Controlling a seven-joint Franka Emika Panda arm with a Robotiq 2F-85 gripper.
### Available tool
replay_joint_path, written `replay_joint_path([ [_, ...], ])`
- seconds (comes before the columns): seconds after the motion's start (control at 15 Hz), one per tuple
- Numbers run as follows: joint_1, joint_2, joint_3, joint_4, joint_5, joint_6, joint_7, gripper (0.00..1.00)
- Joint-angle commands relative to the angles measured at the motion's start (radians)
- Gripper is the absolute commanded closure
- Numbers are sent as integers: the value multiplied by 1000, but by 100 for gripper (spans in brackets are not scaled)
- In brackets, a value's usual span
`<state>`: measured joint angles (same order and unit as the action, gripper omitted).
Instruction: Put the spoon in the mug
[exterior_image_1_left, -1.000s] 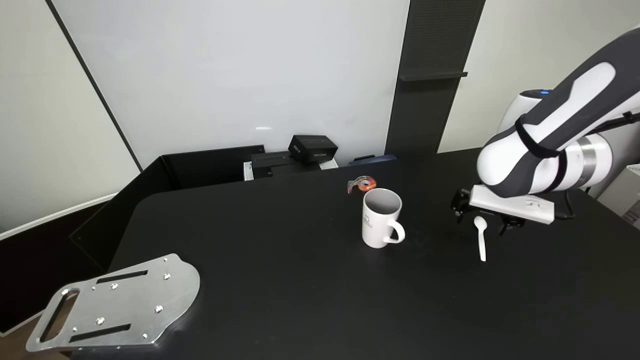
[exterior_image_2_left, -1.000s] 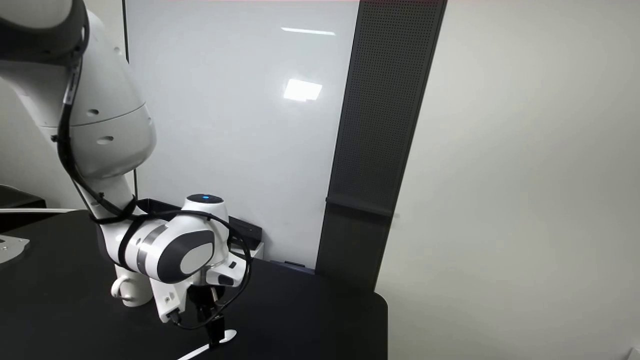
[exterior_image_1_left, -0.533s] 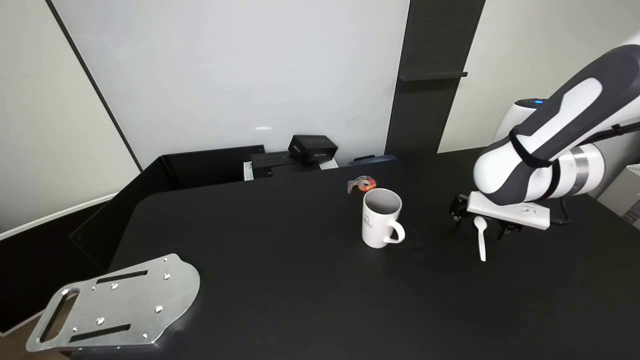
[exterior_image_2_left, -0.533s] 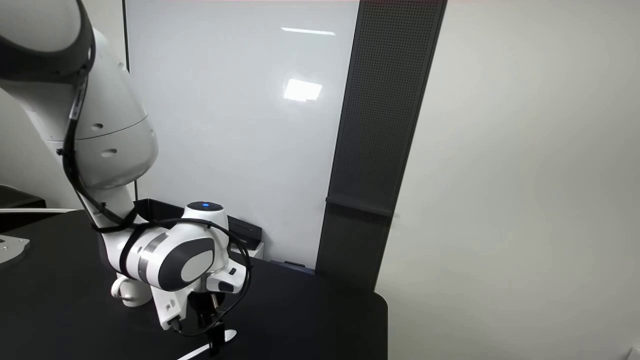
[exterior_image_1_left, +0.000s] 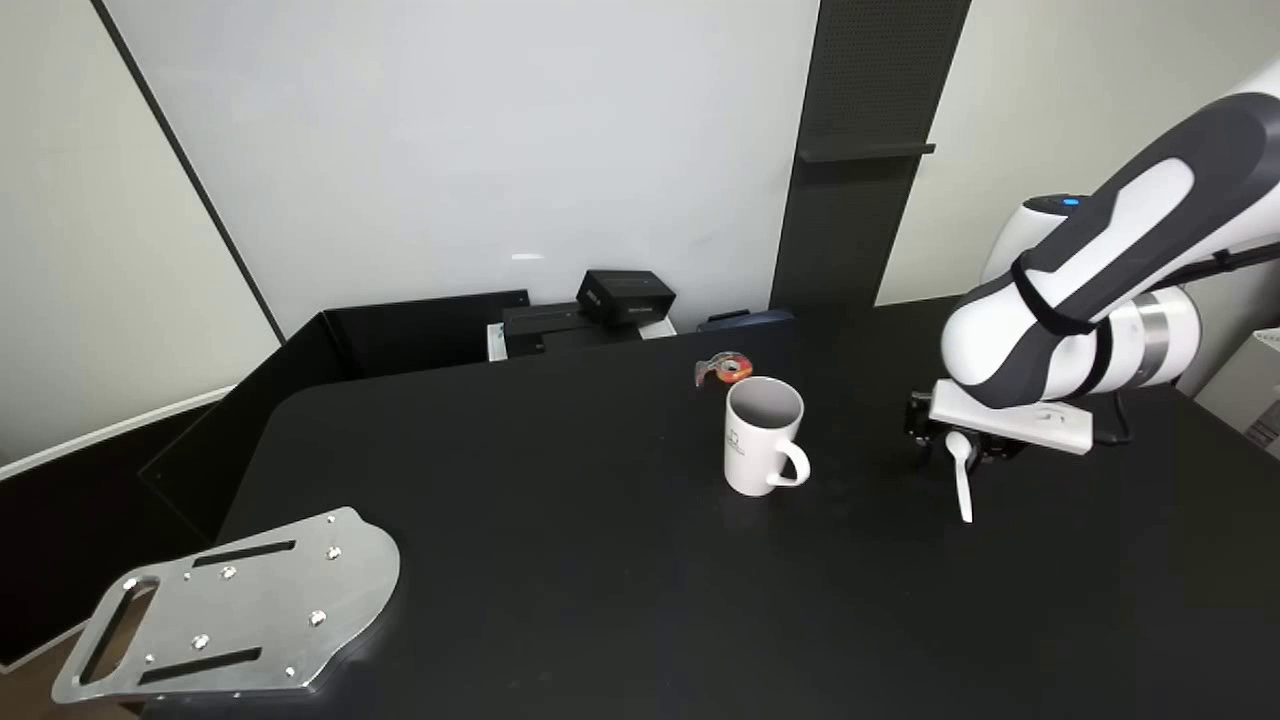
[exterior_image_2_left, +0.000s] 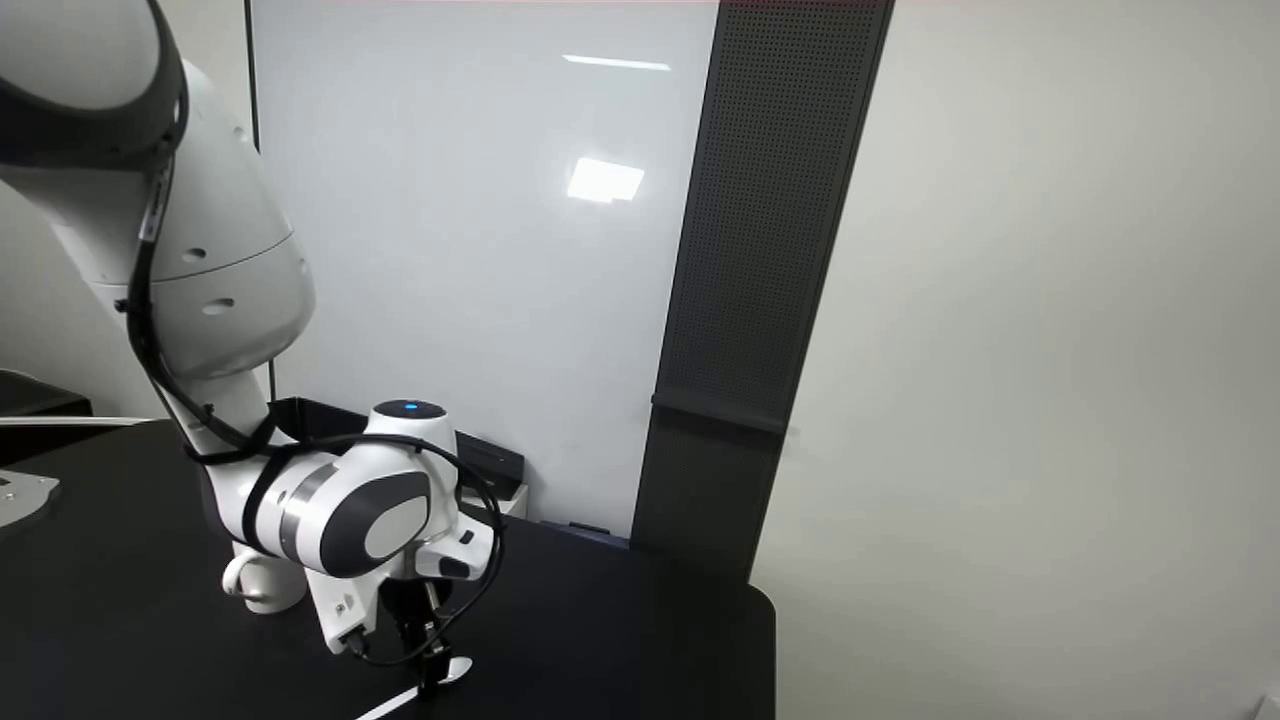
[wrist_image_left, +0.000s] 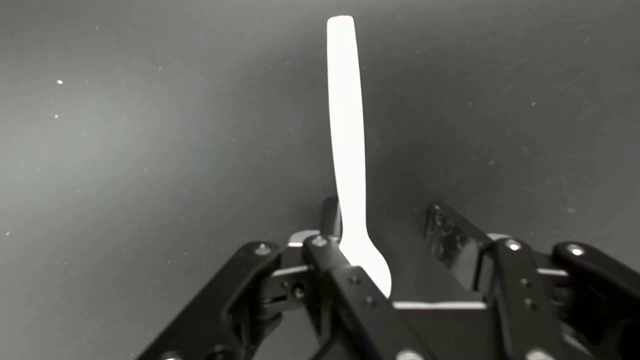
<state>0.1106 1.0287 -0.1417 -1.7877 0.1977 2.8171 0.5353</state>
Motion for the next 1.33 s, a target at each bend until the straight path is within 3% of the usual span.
replay_joint_path([
  [0.0,21,24,-23,27,19,0,12,81],
  [0.2,30,18,-39,25,18,-7,19,99],
  [0.67,41,-15,-59,21,16,-19,23,96],
  [1.27,119,-148,-122,-31,-7,25,36,96],
])
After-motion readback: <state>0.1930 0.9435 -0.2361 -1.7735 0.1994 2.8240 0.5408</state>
